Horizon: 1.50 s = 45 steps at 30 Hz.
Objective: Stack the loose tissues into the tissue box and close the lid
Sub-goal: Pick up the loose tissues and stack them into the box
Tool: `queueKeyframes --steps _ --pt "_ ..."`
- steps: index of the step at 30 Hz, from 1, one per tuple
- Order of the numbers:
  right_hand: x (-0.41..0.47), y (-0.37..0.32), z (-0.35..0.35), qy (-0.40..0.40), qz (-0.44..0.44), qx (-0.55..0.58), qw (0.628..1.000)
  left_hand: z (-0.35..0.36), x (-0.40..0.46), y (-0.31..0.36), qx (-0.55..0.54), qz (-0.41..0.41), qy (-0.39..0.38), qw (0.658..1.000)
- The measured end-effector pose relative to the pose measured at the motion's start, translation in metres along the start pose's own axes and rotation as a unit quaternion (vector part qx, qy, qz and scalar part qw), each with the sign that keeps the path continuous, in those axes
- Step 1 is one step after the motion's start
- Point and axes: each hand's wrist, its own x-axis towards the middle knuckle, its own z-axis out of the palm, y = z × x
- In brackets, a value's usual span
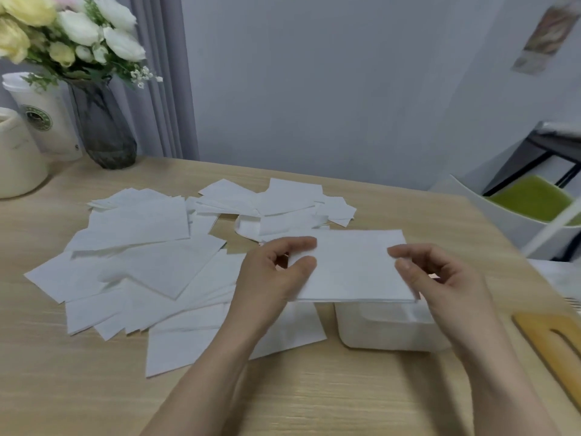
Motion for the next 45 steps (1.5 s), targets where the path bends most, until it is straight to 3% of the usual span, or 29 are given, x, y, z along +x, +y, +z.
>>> queueKeyframes --steps 7,15,24,29,34,40,45 --pt "0.007 0.034 -0.044 0.071 0.016 -0.130 0.989 0.052 0.015 -0.003 0.141 0.089 -0.062 0.984" --pt "0.004 0.053 -0.058 0.072 -0.034 -0.356 0.931 0.076 0.023 -0.022 0.346 0.213 -0.104 0.908" --pt "0.006 0.066 -0.058 0.063 -0.055 -0.410 0.908 0.076 0.027 -0.026 0.436 0.234 -0.120 0.861" --pt "0.007 0.066 -0.058 0.047 -0.052 -0.413 0.908 0.074 0.026 -0.031 0.431 0.256 -0.128 0.856" --pt "-0.006 0.067 -0.055 0.059 -0.115 -0.402 0.906 0.067 0.025 -0.037 0.403 0.288 -0.144 0.856" --pt "-0.027 0.066 -0.043 -0.034 -0.142 -0.395 0.907 0.056 0.030 -0.037 0.418 0.356 -0.197 0.812" --pt "-0.027 0.069 -0.041 -0.036 -0.117 -0.416 0.901 0.058 0.035 -0.033 0.434 0.357 -0.217 0.798"
